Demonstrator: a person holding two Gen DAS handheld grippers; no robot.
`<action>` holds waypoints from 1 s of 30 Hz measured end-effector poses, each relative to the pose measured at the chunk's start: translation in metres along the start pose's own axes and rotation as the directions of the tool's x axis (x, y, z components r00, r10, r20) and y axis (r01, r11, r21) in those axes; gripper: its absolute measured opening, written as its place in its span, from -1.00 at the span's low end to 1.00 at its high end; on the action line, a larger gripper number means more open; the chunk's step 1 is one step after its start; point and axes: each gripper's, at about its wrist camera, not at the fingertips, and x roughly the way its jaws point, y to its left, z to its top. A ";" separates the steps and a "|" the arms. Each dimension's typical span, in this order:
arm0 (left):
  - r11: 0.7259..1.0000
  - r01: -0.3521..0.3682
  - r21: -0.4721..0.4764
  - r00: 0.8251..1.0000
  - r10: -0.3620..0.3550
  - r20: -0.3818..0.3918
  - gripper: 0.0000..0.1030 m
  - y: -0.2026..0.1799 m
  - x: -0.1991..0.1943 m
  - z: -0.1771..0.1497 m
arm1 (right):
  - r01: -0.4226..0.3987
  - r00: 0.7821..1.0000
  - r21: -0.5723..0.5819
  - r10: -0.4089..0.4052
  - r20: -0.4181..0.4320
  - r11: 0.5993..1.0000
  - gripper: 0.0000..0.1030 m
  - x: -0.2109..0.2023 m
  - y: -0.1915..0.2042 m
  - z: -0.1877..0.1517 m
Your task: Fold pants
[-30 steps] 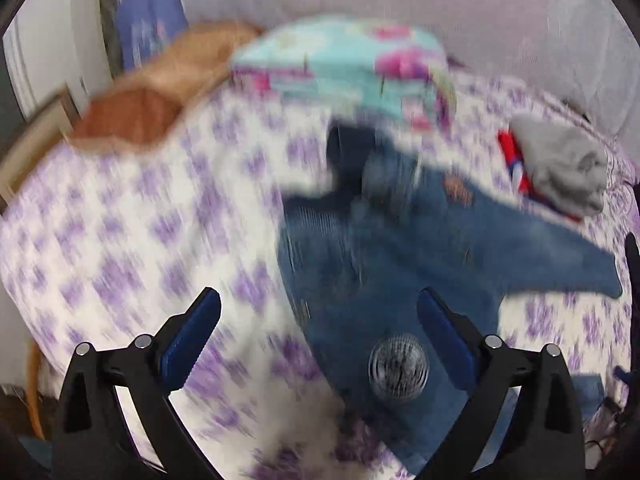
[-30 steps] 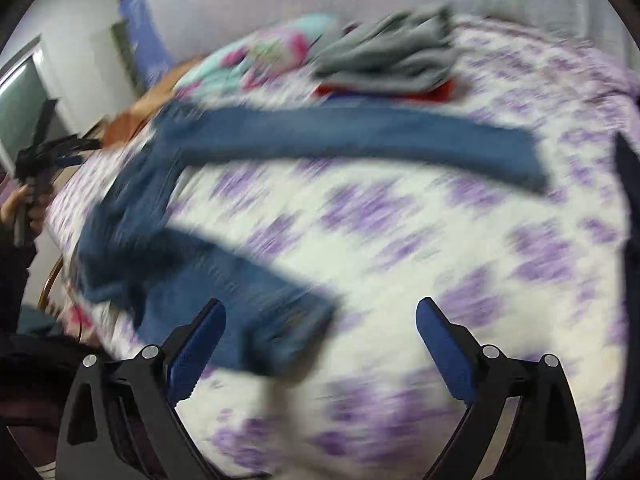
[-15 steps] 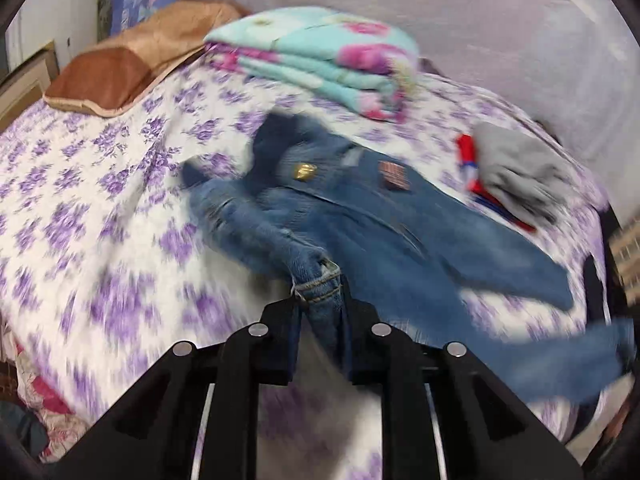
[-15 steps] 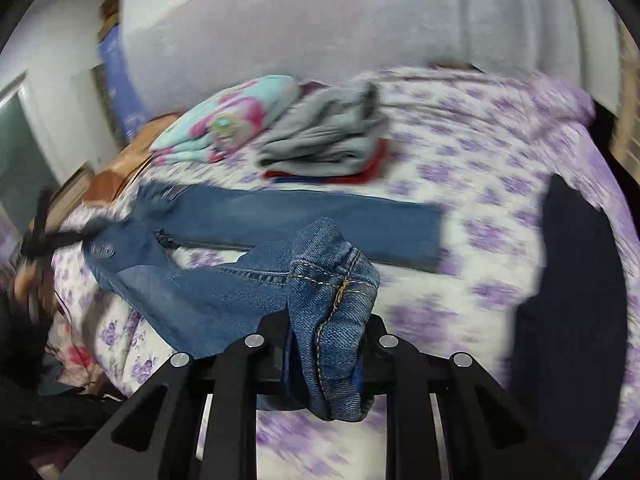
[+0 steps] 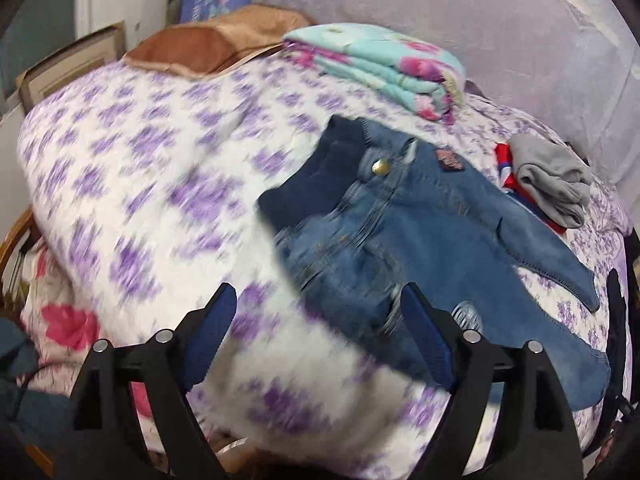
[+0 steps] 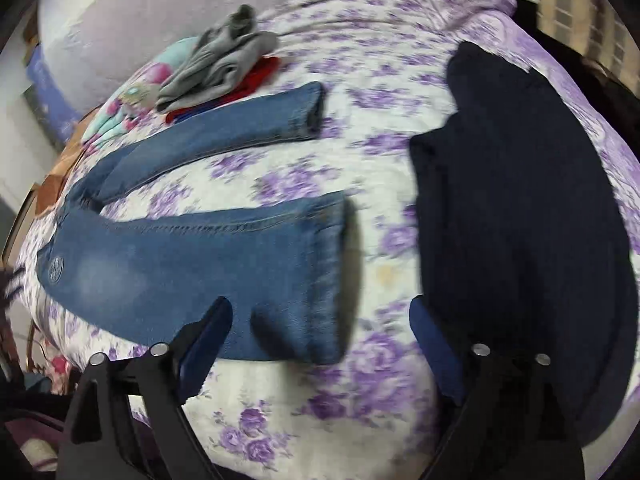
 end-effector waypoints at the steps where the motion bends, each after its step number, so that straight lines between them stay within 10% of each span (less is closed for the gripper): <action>1: 0.999 0.012 0.042 1.000 -0.013 0.004 0.59 -0.012 0.006 0.004 | 0.007 1.000 -0.031 -0.007 0.000 0.999 0.72 0.008 0.009 -0.002; 3: 0.988 -0.041 0.149 0.999 0.038 0.023 0.59 -0.036 0.024 0.005 | 0.012 0.999 -0.064 -0.014 -0.039 0.998 -0.40 0.021 0.018 -0.004; 8: 0.982 -0.098 0.164 0.988 0.116 -0.101 0.61 -0.024 0.070 0.002 | 0.015 1.000 -0.051 -0.014 0.008 0.999 -0.86 -0.039 0.021 0.022; 10: 0.987 -0.074 0.143 0.987 0.093 -0.132 0.63 -0.016 0.074 -0.009 | 0.134 0.991 -0.019 -0.134 -0.018 0.991 -0.99 -0.045 0.003 0.027; 13: 0.988 -0.047 0.149 0.993 0.063 -0.104 0.57 -0.015 0.056 -0.012 | 0.217 0.960 0.028 -0.209 -0.189 0.976 -0.94 -0.009 -0.023 0.014; 16: 0.979 -0.070 0.191 0.997 0.066 0.027 0.57 -0.015 0.021 0.008 | 0.276 0.957 -0.016 -0.276 -0.089 0.961 -0.87 -0.023 -0.002 0.022; 17: 0.976 -0.082 0.199 0.995 0.068 0.078 0.62 -0.015 0.010 0.018 | 0.231 0.973 -0.036 -0.230 0.006 0.972 -0.28 -0.039 0.016 0.034; 18: 0.973 -0.106 0.203 0.989 0.081 0.126 0.81 -0.014 0.001 0.034 | 0.179 0.981 -0.060 -0.174 0.083 0.982 0.75 -0.051 0.034 0.046; 19: 0.972 -0.121 0.203 0.985 0.092 0.149 0.88 -0.013 -0.001 0.048 | 0.141 0.981 -0.084 -0.128 0.145 0.986 0.93 -0.059 0.050 0.054; 23: 0.973 -0.116 0.202 0.989 0.094 0.115 0.88 -0.011 0.037 0.112 | -0.057 0.967 -0.354 0.140 0.213 0.933 0.93 -0.044 0.155 0.108; 30: 0.992 -0.008 0.127 0.995 0.021 -0.102 0.88 -0.006 0.156 0.185 | -0.142 0.984 -0.563 0.179 0.011 0.814 0.91 0.097 0.288 0.206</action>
